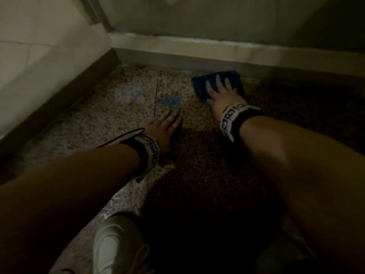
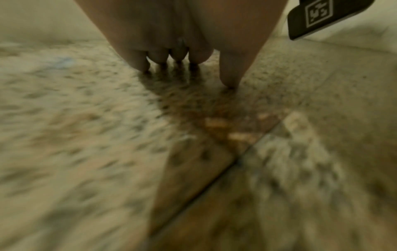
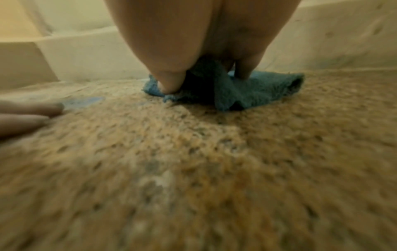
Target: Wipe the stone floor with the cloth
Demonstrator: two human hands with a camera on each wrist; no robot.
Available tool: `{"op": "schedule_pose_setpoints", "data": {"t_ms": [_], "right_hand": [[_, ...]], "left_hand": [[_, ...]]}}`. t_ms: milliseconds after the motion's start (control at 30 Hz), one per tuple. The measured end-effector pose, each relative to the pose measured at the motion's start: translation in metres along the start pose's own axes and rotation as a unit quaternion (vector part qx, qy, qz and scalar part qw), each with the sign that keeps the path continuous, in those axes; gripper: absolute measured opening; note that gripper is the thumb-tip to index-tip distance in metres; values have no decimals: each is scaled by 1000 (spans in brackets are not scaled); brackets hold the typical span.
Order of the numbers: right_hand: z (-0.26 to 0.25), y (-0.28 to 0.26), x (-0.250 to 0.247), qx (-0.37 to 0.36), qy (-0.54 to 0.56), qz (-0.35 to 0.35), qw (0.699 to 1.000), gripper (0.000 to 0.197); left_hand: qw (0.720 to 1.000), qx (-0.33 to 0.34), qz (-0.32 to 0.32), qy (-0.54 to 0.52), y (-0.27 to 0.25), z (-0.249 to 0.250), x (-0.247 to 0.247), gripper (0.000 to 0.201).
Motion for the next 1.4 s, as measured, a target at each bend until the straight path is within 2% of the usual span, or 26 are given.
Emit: {"op": "schedule_pose_setpoints", "data": {"t_ms": [133,267,433,667,900,1033,1167,1400], "right_hand": [[-3,-8,6,1,-15,1,1000,55],[-20,-23,32,-25,-77,-20,997,56],[-36,-32,57,-67,-112,-37,991,58],[-41,-28,45,-73,-115,-34,990,56],[-83,9,8,-77,-53,-48,994,58],[-85,10,11,-61,-56,-33,996,58],[-89,-2,22,-74,-63,-24,995,57],[-103,-29,66,-107,-131,-38,985,56]], "left_hand": [[1000,6,-6,20,-7,-9,3,79],[999,13,-19,48,-13,-18,7,87],[998,14,-29,48,-21,-20,2,72],[998,7,-25,62,-21,-30,9,73],[999,-11,-25,35,-27,-46,26,80],[998,9,-50,47,-32,-48,35,69],[999,-19,-48,13,-35,-56,26,73],[988,-118,-44,-88,-42,-84,17,71]]}}
Point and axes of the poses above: each hand's wrist, its own y-axis towards the middle knuckle, its own x-axis out of the palm, z = x × y, the point moved 10 cm from there along y, towards the middle knuckle, and after that the axes turned 6 degrees about y, right-handed, at the moved point
